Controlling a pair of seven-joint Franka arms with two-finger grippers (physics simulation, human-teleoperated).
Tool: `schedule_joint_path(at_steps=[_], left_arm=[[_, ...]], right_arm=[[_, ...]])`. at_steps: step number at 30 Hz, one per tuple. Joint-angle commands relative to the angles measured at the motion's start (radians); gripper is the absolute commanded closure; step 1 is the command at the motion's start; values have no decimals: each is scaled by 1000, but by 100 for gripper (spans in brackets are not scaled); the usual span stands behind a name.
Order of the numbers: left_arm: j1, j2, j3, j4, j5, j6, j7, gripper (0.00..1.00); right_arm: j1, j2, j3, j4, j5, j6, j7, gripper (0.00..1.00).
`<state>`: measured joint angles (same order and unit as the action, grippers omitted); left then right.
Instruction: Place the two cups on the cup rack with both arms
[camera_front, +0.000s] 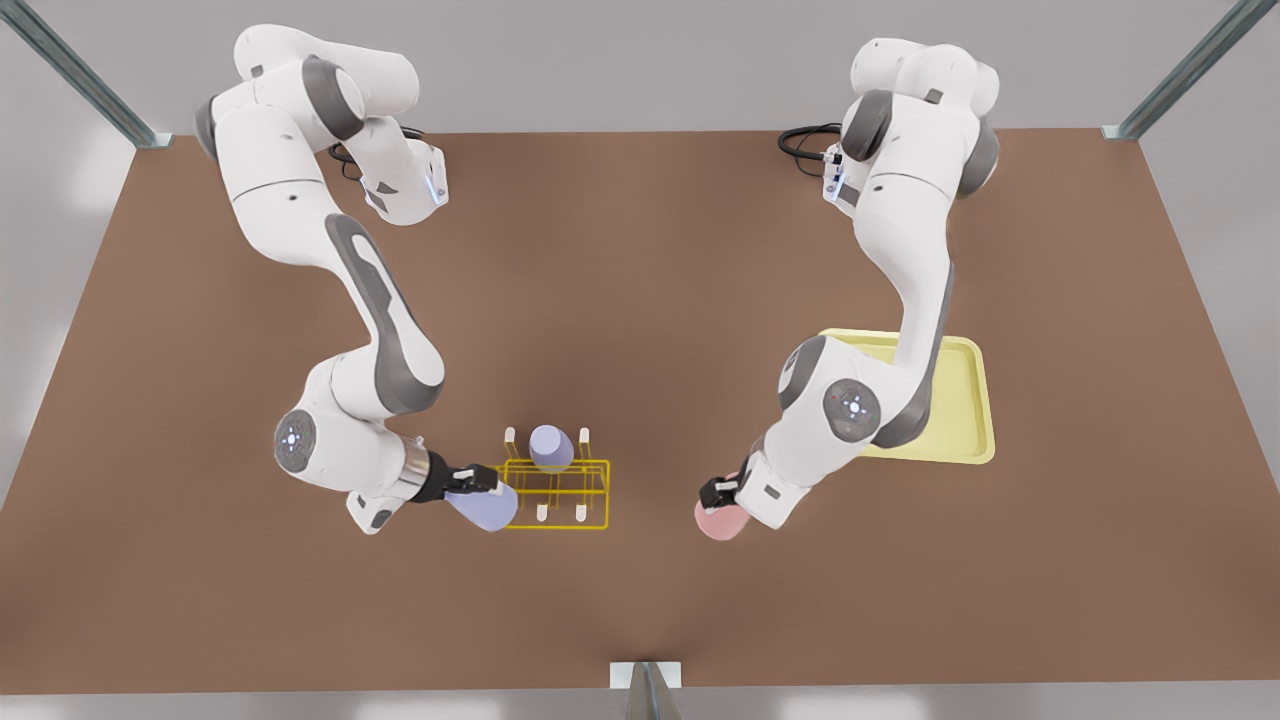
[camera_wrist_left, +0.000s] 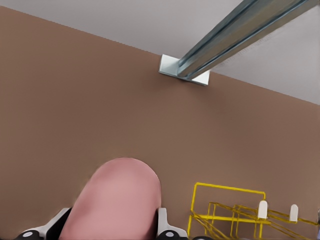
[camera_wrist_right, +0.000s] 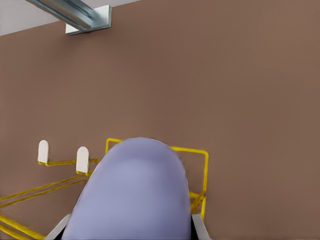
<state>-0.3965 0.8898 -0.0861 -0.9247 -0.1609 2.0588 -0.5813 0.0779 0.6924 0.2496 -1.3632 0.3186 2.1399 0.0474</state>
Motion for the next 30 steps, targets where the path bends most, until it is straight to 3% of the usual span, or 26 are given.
schedule_joint_path(at_steps=[1,5,6,15,20,21,25,30], left_arm=[[-25,38,0,63,-43,-68,-436,16],[-76,67,2,98,-152,122,-431,15],[-84,74,2,98,-181,162,-425,16],[-123,158,-27,156,-316,296,-342,16],[-145,181,-26,156,-316,345,-342,16],[-145,182,-26,158,-316,350,-342,16],[-159,192,-24,158,-316,385,-345,16],[-177,201,-20,156,-316,400,-342,16]], right_arm=[[8,2,0,-1,-1,3,5,19],[17,19,0,-4,-3,3,5,19],[20,19,0,-2,-3,2,5,0],[22,18,0,79,-1,-35,12,0],[-39,-7,-18,177,-105,-212,0,0],[-67,-17,-13,176,-259,-255,-18,0],[-182,-74,-16,171,-372,-457,-178,0],[-178,-200,-95,36,-374,-543,-84,0]])
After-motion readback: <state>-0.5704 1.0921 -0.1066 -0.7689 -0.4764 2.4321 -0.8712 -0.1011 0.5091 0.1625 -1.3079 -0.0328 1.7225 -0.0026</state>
